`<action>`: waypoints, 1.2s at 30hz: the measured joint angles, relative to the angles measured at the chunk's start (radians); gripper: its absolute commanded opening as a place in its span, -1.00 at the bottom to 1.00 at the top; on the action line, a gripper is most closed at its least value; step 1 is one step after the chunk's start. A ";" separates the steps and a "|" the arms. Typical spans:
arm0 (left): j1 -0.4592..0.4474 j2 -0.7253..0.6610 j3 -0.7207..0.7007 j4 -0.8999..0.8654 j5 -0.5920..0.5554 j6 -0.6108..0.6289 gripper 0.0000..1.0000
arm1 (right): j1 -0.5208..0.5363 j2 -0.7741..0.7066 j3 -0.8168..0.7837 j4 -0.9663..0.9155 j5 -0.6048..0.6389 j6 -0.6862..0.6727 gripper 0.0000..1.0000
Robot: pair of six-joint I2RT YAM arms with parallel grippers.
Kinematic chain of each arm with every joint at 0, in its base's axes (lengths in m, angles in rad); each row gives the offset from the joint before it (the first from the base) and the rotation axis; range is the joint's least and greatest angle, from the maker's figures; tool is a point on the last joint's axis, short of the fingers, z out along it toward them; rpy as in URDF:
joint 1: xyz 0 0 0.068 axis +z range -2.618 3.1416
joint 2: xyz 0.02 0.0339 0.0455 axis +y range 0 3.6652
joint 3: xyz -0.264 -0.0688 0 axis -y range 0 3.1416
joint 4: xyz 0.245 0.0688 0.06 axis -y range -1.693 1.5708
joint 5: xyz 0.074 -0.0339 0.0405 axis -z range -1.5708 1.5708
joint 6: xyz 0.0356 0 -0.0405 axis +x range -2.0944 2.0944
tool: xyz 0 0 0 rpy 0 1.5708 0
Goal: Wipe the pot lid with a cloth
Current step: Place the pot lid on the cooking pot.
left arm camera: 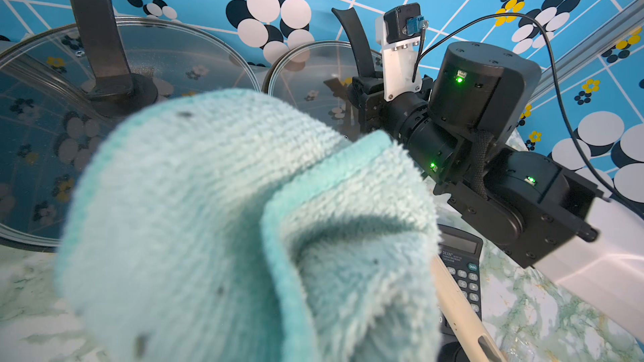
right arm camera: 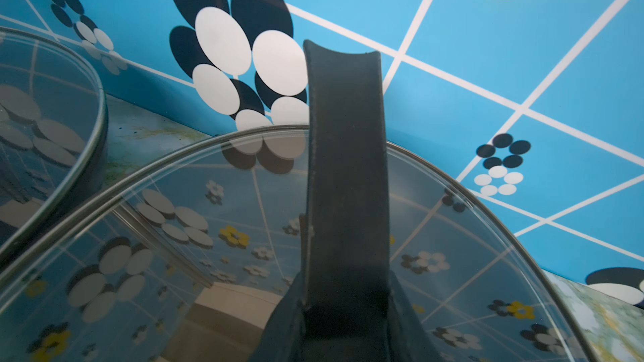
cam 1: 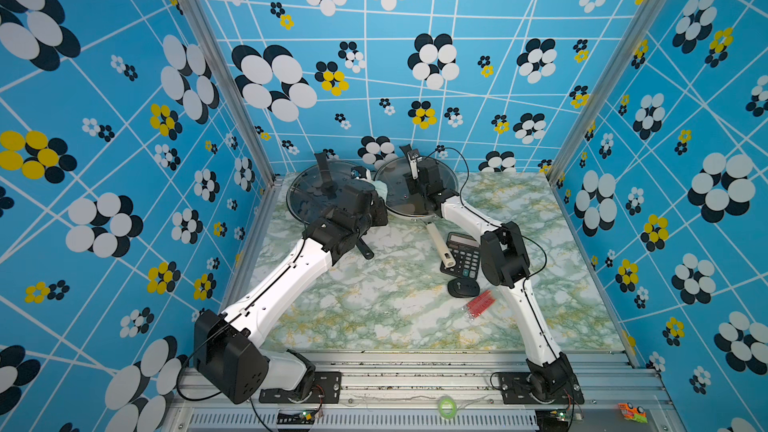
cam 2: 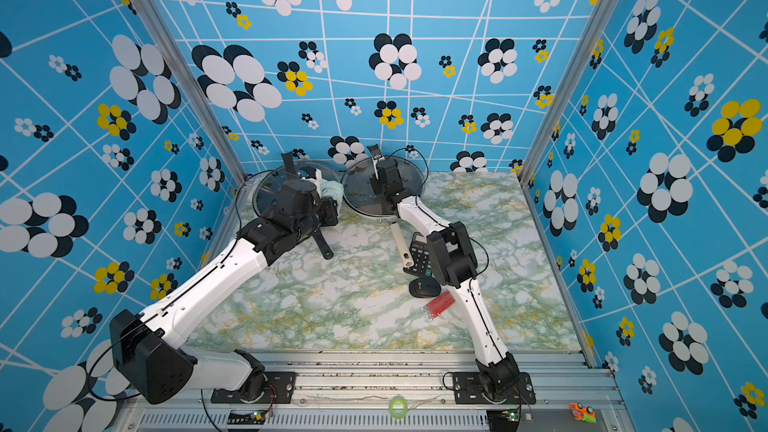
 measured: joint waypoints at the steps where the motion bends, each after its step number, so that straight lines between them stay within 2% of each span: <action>1: 0.000 0.000 0.002 -0.003 0.000 0.000 -1.00 | 0.000 0.000 0.000 0.000 0.000 0.000 -1.00; 10: 0.000 0.000 0.002 -0.003 0.000 -0.001 -1.00 | 0.010 0.005 0.002 0.002 -0.006 -0.003 -1.00; 17: 0.000 0.000 0.002 -0.010 0.000 -0.001 -1.00 | 0.010 0.070 0.092 0.012 0.009 -0.029 -1.00; 25: 0.000 0.000 0.013 -0.040 0.001 -0.001 -1.00 | 0.010 0.080 0.100 0.033 0.013 -0.029 -0.98; 30: 0.000 0.000 0.019 -0.047 0.003 0.000 -1.00 | 0.010 0.080 0.089 0.049 0.013 -0.029 -0.27; 33: 0.001 0.001 0.019 -0.047 0.014 0.000 -1.00 | 0.010 0.074 0.070 0.080 0.014 -0.026 0.32; 36: 0.001 0.004 0.019 -0.042 0.040 0.001 -1.00 | 0.017 0.045 0.055 0.098 0.011 -0.029 0.63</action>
